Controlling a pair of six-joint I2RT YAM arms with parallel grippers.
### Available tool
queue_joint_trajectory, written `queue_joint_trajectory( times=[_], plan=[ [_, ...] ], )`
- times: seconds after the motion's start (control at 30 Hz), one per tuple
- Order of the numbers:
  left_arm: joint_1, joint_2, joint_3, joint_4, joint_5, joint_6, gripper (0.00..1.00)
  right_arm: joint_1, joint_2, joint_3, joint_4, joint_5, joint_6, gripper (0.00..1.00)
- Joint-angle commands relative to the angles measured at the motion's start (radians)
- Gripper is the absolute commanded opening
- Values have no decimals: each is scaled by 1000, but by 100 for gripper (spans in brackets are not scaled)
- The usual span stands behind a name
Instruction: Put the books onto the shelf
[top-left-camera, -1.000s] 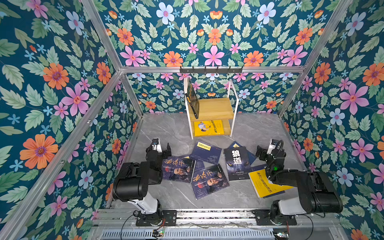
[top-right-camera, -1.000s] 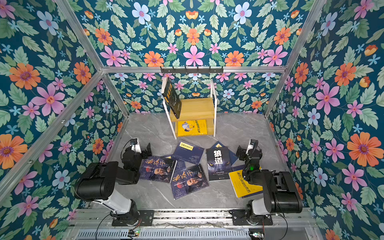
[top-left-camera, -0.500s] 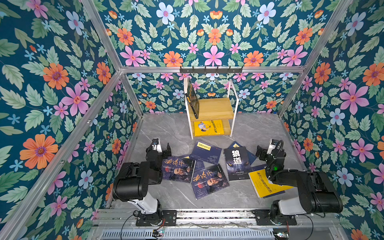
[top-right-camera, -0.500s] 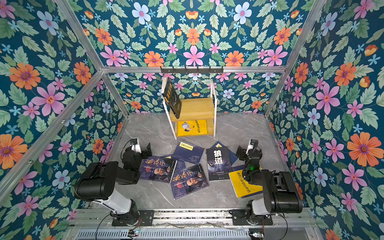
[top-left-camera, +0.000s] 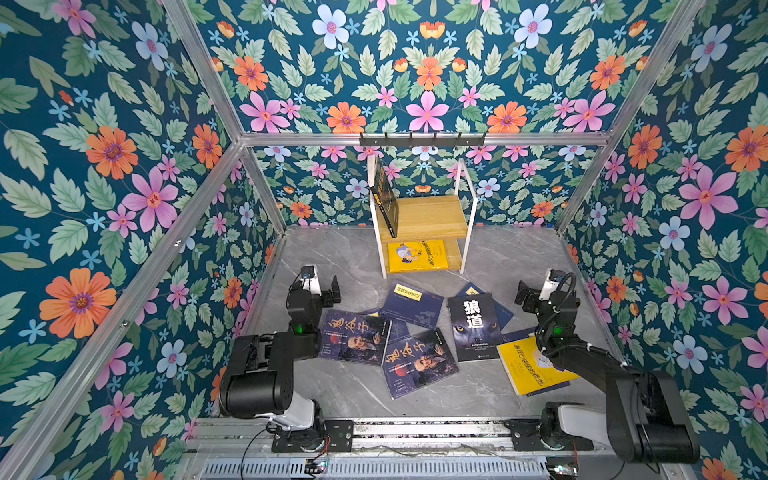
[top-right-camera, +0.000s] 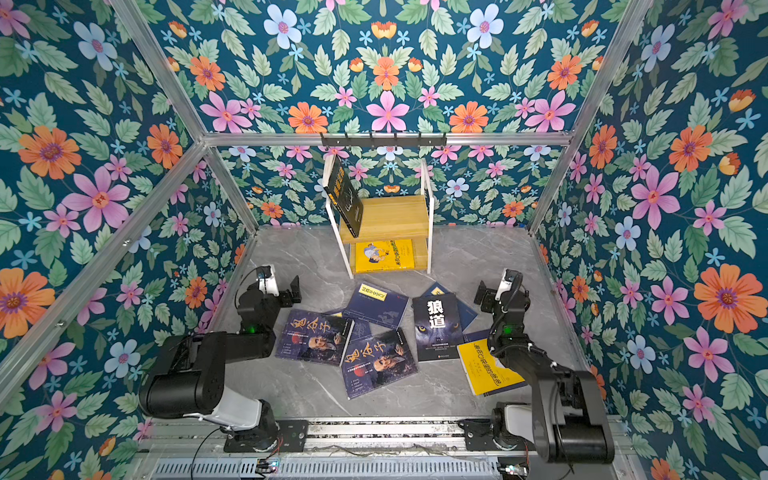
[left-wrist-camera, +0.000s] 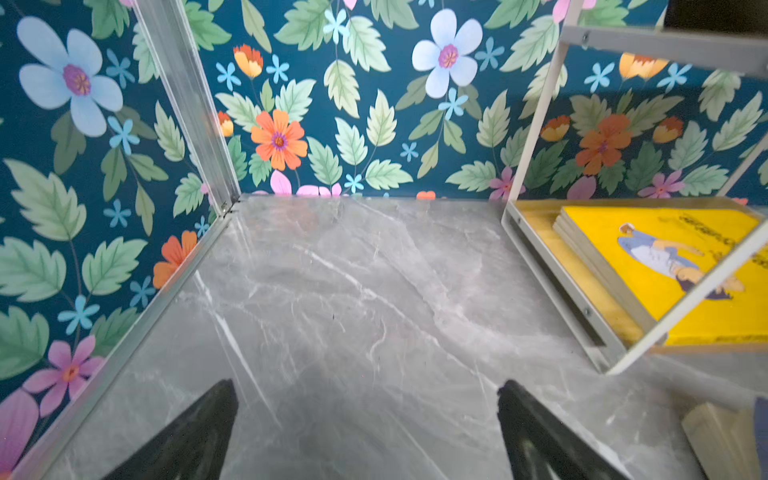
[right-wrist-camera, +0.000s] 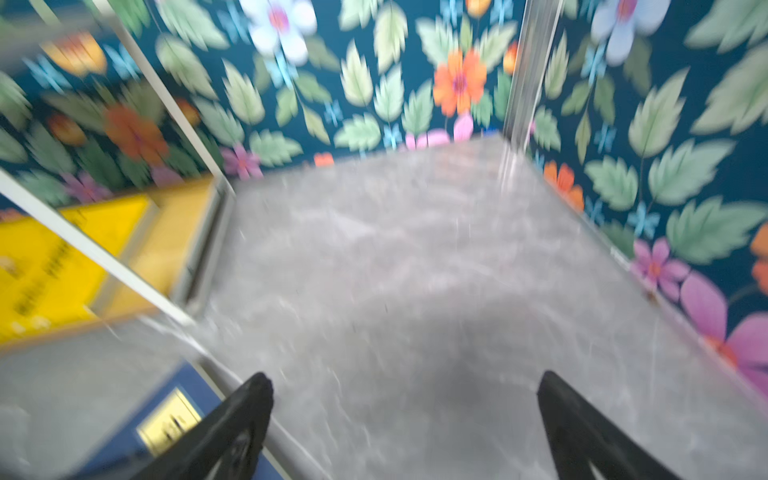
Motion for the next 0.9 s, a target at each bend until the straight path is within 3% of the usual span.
queue_joint_trajectory(
  times=[0.0, 0.1, 0.2, 0.3, 0.43, 0.6, 0.87],
  plan=[
    [5, -21, 140, -422, 95, 26, 100, 0, -105, 25, -234, -65, 88, 99],
    [5, -41, 288, -696, 134, 15, 100, 3, -191, 60, -350, -166, 164, 99],
    [5, -67, 398, -910, 191, -5, 100, 37, -236, 117, -494, -184, 238, 99],
    [5, -96, 478, -1104, 300, 6, 100, 126, -251, 170, -611, -164, 281, 99],
    [5, -139, 524, -1284, 299, 23, 100, 250, -232, 204, -684, -152, 366, 98],
    [8, -192, 507, -1343, 234, 74, 100, 406, -188, 255, -782, -146, 463, 96],
    [54, -209, 404, -1333, 272, 111, 100, 658, -29, 331, -766, -127, 594, 94]
  ],
)
